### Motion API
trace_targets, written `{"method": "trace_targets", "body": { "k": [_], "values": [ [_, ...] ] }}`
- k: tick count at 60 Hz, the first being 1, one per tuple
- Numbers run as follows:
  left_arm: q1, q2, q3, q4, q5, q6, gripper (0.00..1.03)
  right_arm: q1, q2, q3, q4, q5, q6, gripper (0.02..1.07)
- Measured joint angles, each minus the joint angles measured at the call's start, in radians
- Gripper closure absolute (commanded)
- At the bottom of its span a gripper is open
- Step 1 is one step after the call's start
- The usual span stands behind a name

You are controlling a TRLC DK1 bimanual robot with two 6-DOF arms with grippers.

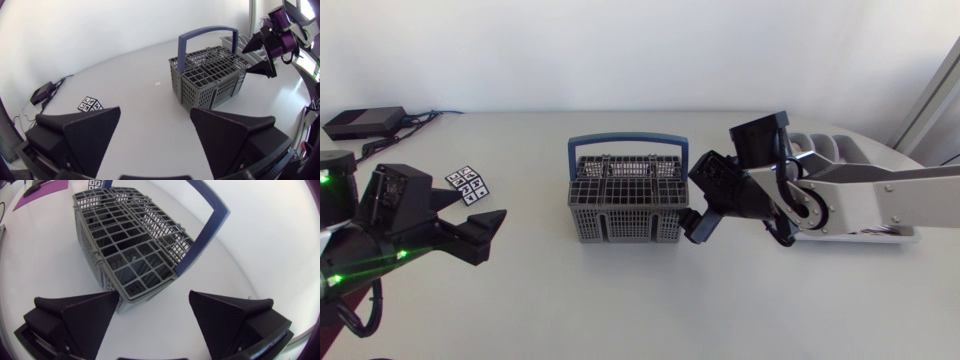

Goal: Transfer all utensils from the basket to the drawer tray.

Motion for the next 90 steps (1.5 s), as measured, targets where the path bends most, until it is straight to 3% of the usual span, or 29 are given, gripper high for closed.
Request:
{"method": "trace_targets", "body": {
  "k": [24, 39, 53, 90],
  "values": [
    [0.030, -0.037, -0.002, 0.004, 0.000, 0.003, 0.06, -0.037, -0.313, -0.122, -0.083, 0.016, 0.000, 0.06],
    [0.074, -0.061, -0.003, 0.004, 0.000, 0.004, 0.05, -0.220, -0.436, -0.145, -0.109, 0.027, 0.004, 0.06],
    [0.072, -0.187, -0.067, 0.072, 0.022, 0.003, 0.05, -0.387, -0.517, -0.196, -0.109, -0.039, 0.018, 0.06],
    [0.126, -0.426, -0.261, 0.136, 0.018, -0.086, 0.05, -0.470, -0.867, -0.448, -0.043, -0.053, 0.078, 0.06]
  ]
}}
